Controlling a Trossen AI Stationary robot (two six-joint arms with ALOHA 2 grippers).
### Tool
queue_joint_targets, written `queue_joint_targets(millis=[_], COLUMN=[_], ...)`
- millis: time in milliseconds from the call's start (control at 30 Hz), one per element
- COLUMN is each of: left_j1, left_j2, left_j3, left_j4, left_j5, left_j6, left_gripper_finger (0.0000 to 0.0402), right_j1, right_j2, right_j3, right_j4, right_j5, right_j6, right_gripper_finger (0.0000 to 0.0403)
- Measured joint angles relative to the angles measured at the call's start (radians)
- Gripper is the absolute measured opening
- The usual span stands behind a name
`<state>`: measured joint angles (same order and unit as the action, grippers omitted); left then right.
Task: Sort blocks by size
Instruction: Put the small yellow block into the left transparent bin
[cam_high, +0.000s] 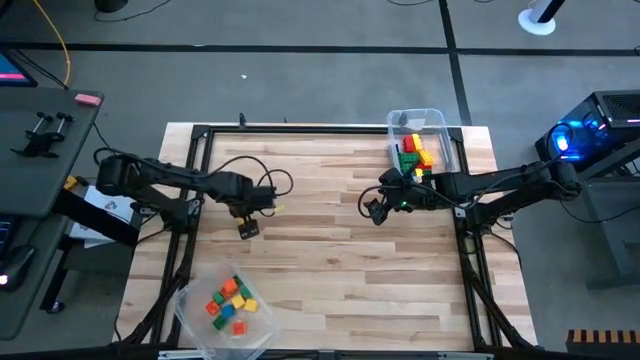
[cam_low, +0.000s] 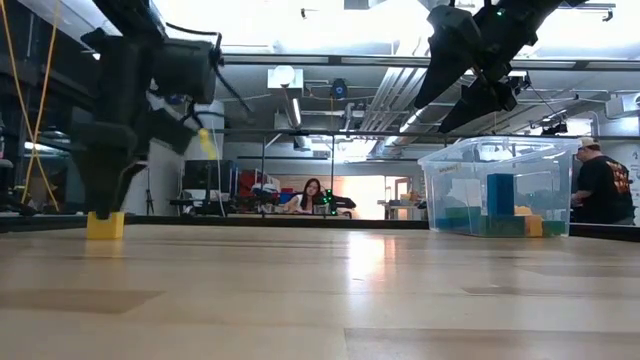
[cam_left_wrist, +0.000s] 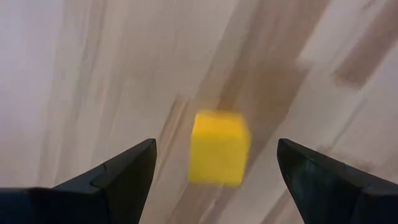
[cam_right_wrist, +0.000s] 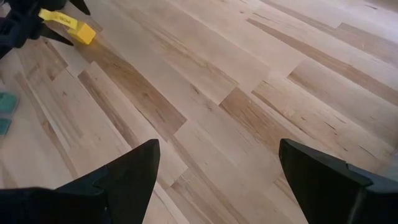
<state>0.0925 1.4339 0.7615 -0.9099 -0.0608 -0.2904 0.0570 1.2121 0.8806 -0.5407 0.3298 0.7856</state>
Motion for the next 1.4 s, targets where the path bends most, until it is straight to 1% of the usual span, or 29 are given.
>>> queue_joint_targets(millis=[200, 367, 433, 667, 1000, 1067, 1167, 1233, 1333, 1400], left_j1=[0.0, 0.0, 0.0, 0.0, 0.0, 0.0, 0.0, -0.002, -0.011, -0.021], left_j2=[0.004, 0.005, 0.005, 0.004, 0.004, 0.004, 0.004, 0.0, -0.03, -0.071], left_j3=[-0.031, -0.08, -0.095, -0.102, -0.102, -0.102, -0.098, -0.074, -0.006, 0.053], left_j4=[-0.005, 0.012, 0.048, 0.158, 0.117, 0.11, 0.107, 0.092, 0.064, 0.034], left_j5=[0.032, 0.029, 0.022, 0.0, 0.01, 0.019, 0.021, 0.024, 0.023, 0.022], left_j6=[-0.111, -0.118, -0.119, -0.127, -0.105, -0.081, -0.076, -0.083, -0.086, -0.108], left_gripper_finger=[0.0319, 0.0309, 0.0292, 0.0213, 0.0168, 0.016, 0.0132, 0.01, 0.0096, 0.0096], right_j1=[0.0, 0.0, 0.0, 0.0, 0.0, 0.0, 0.0, 0.0, 0.0, 0.0], right_j2=[0.001, 0.001, 0.001, 0.001, 0.001, 0.001, 0.001, 0.001, 0.001, 0.001], right_j3=[0.0, 0.0, 0.0, 0.0, 0.0, 0.0, 0.0, 0.0, 0.0, 0.0], right_j4=[0.002, 0.004, 0.004, 0.005, 0.005, 0.005, 0.005, 0.005, 0.005, 0.005], right_j5=[0.003, 0.007, 0.008, 0.008, 0.008, 0.008, 0.008, 0.008, 0.008, 0.008], right_j6=[0.0, 0.001, 0.001, 0.003, 0.003, 0.003, 0.002, 0.003, 0.001, 0.001], right_gripper_finger=[0.0325, 0.0325, 0.0325, 0.0325, 0.0325, 0.0325, 0.0325, 0.0325, 0.0325, 0.0325])
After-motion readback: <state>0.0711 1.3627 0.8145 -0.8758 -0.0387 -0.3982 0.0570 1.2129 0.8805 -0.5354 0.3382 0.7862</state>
